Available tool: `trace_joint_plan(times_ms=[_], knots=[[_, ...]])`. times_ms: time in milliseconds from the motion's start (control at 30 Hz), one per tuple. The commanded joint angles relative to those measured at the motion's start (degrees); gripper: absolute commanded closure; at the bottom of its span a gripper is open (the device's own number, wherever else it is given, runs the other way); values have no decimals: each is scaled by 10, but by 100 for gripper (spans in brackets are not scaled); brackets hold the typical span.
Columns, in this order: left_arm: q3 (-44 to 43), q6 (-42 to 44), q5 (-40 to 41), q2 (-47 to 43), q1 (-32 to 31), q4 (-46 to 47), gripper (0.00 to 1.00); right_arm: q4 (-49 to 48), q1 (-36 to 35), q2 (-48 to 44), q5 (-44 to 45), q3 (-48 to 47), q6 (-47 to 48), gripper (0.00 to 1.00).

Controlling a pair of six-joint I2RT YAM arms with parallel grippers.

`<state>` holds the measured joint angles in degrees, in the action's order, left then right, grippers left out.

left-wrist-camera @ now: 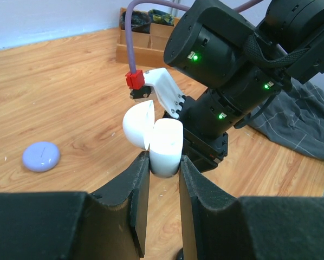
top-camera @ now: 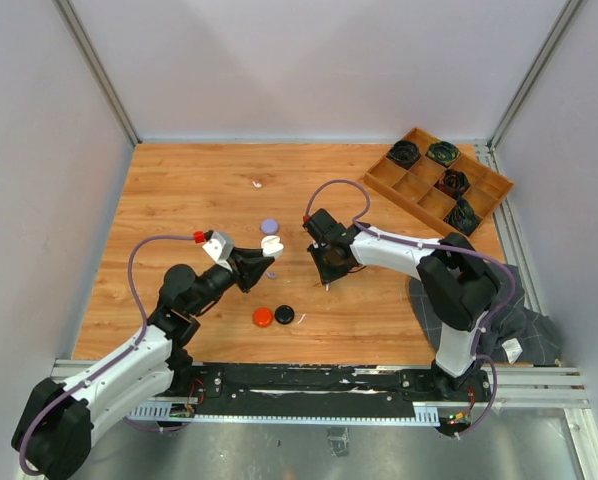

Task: Insert the wireless bluetooth earbuds into the charging case
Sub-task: Pick up the earbud from the center of the board.

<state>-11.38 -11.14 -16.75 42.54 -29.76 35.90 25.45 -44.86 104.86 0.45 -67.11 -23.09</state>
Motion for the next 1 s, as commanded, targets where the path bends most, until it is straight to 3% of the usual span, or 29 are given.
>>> trace_joint_plan(times_ms=[0,333,567,967], knots=[[-8,8,-10,9,3,32,100,-8,-5,-28,16,-6,25,84],[13,14,-26,19,3,86,100,-24,-31,-166,70,17,79,84],[30,32,-55,3,3,114,100,-78,-88,-279,117,38,129,85],[73,54,-121,-21,3,197,100,-277,-195,-389,140,112,209,87]])
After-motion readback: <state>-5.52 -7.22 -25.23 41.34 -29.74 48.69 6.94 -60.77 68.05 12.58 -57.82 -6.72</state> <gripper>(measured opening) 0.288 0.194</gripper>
